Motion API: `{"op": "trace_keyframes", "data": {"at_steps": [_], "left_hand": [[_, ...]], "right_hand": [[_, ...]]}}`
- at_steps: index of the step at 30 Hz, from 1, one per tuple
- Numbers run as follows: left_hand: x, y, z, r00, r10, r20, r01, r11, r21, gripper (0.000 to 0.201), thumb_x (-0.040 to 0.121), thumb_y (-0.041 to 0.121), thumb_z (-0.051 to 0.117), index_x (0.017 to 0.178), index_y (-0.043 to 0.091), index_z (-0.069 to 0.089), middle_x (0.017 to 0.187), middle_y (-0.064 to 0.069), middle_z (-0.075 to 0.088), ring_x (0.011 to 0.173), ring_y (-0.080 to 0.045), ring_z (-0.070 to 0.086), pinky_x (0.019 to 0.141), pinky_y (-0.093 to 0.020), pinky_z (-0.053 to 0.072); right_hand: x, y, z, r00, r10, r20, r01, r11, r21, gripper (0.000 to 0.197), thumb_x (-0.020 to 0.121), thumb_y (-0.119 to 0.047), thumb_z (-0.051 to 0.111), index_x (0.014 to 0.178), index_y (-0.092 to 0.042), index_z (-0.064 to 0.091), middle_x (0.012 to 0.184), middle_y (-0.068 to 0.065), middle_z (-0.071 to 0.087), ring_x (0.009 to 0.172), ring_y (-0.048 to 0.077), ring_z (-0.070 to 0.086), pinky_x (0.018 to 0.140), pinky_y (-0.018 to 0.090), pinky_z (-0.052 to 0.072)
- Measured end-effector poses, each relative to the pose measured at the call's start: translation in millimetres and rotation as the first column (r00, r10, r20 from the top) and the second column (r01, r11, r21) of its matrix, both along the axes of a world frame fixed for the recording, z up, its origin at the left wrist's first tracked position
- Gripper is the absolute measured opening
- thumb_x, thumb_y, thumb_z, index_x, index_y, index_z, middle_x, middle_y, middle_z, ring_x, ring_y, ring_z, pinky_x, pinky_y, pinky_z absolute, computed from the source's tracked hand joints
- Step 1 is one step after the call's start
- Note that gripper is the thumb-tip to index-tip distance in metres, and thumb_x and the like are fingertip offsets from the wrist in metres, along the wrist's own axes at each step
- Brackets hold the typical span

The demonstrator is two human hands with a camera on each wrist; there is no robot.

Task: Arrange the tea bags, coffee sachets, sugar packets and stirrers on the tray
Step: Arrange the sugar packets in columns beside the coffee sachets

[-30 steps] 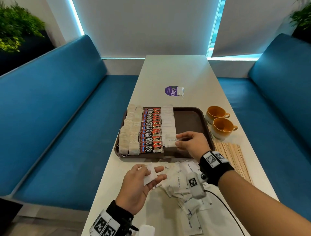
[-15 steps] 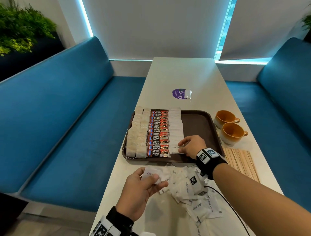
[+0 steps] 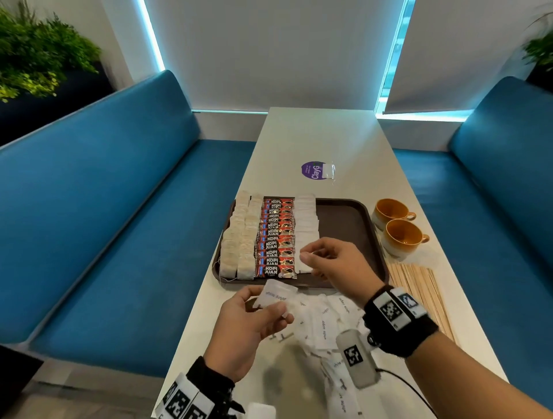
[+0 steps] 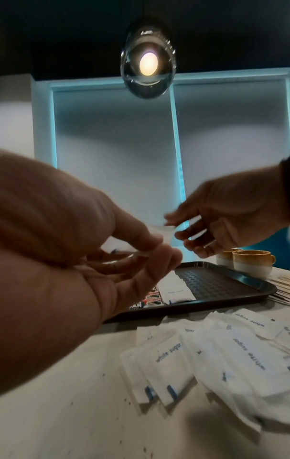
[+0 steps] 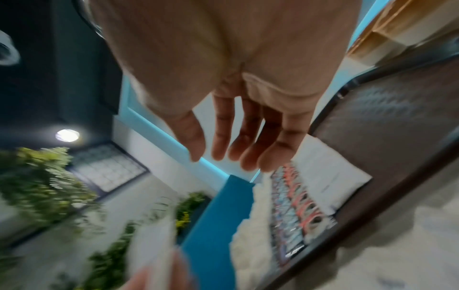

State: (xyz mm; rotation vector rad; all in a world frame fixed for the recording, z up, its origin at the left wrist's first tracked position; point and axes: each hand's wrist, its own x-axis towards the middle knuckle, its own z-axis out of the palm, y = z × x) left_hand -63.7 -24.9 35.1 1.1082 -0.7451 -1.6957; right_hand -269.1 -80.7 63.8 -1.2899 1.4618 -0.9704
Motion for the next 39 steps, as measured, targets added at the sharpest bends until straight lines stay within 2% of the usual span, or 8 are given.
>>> {"op": "trace_keyframes", "data": {"at_steps": [4, 11, 14, 18, 21, 26, 32, 39], "left_hand": [[-10, 4, 4, 0.997, -0.037, 0.067, 0.042, 0.996, -0.08, 0.036, 0.077, -0.005, 0.079, 0.108, -0.005, 0.061, 0.083, -0.021, 0.072, 0.068, -0.03, 0.067, 0.061, -0.029, 0.055], [-20, 14, 9, 0.981, -0.133, 0.141, 0.15, 0.982, -0.116, 0.046, 0.061, 0.007, 0.088, 0.101, -0.003, 0.067, 0.085, -0.025, 0.073, 0.068, -0.032, 0.068, 0.06, -0.032, 0.055], [-23, 17, 8, 0.944, -0.215, 0.249, 0.251, 0.96, -0.122, 0.036, 0.066, 0.003, 0.089, 0.098, 0.003, 0.073, 0.088, -0.02, 0.075, 0.07, -0.029, 0.069, 0.061, -0.031, 0.055], [-24, 19, 7, 0.916, -0.237, 0.324, 0.297, 0.943, -0.15, 0.019, 0.08, 0.023, 0.082, 0.093, 0.01, 0.077, 0.073, -0.011, 0.069, 0.061, -0.02, 0.056, 0.057, -0.029, 0.046], [-26, 18, 7, 0.965, -0.151, 0.214, 0.179, 0.977, -0.115, 0.028, 0.082, 0.027, 0.074, 0.091, 0.002, 0.076, 0.071, -0.017, 0.064, 0.058, -0.022, 0.055, 0.055, -0.028, 0.048], [-26, 13, 11, 0.995, -0.027, -0.099, 0.025, 1.0, -0.019, 0.026, 0.088, 0.008, 0.065, 0.108, -0.008, 0.069, 0.098, -0.024, 0.074, 0.073, -0.026, 0.071, 0.07, -0.029, 0.062], [-24, 12, 12, 0.992, -0.048, -0.115, 0.052, 0.998, 0.03, 0.026, 0.095, 0.009, 0.061, 0.114, -0.008, 0.065, 0.109, -0.028, 0.072, 0.09, -0.04, 0.071, 0.079, -0.036, 0.064], [-24, 11, 6, 0.997, -0.032, -0.07, 0.034, 0.999, 0.032, 0.026, 0.096, 0.012, 0.059, 0.11, -0.008, 0.069, 0.103, -0.025, 0.073, 0.085, -0.035, 0.069, 0.077, -0.036, 0.063]], "right_hand": [[7, 44, 16, 0.983, 0.159, 0.096, -0.16, 0.987, 0.006, 0.022, 0.082, -0.026, 0.084, 0.103, -0.022, 0.078, 0.095, 0.009, 0.075, 0.079, 0.02, 0.071, 0.068, 0.028, 0.059], [-1, 70, 6, 0.982, 0.015, 0.19, -0.027, 0.997, 0.066, 0.012, 0.091, -0.016, 0.076, 0.093, -0.004, 0.079, 0.085, 0.017, 0.076, 0.069, 0.023, 0.066, 0.063, 0.032, 0.057], [-3, 74, 3, 0.985, 0.037, 0.167, -0.051, 0.995, 0.082, 0.016, 0.092, -0.021, 0.075, 0.09, -0.006, 0.079, 0.089, 0.02, 0.076, 0.074, 0.025, 0.068, 0.072, 0.037, 0.056], [-5, 77, 8, 0.995, 0.092, 0.027, -0.093, 0.994, 0.063, 0.014, 0.092, -0.026, 0.075, 0.09, -0.013, 0.08, 0.081, 0.009, 0.076, 0.067, 0.011, 0.065, 0.062, 0.023, 0.054], [-6, 78, 10, 0.997, 0.069, 0.041, -0.07, 0.997, 0.018, 0.017, 0.089, -0.031, 0.078, 0.09, -0.014, 0.08, 0.082, 0.01, 0.075, 0.067, 0.012, 0.063, 0.058, 0.023, 0.053], [-6, 82, 12, 0.977, 0.069, 0.202, -0.079, 0.996, 0.039, 0.025, 0.084, -0.023, 0.082, 0.099, -0.005, 0.075, 0.089, 0.019, 0.073, 0.072, 0.02, 0.068, 0.07, 0.034, 0.061], [-9, 83, 12, 0.987, 0.028, 0.16, -0.027, 1.0, -0.009, 0.011, 0.088, -0.013, 0.079, 0.097, -0.008, 0.078, 0.084, 0.012, 0.077, 0.073, 0.021, 0.071, 0.071, 0.031, 0.063], [-15, 86, 20, 0.999, 0.031, -0.016, -0.032, 0.994, -0.1, 0.005, 0.088, -0.021, 0.079, 0.091, -0.024, 0.082, 0.079, 0.001, 0.077, 0.066, 0.013, 0.067, 0.066, 0.024, 0.059]]}}
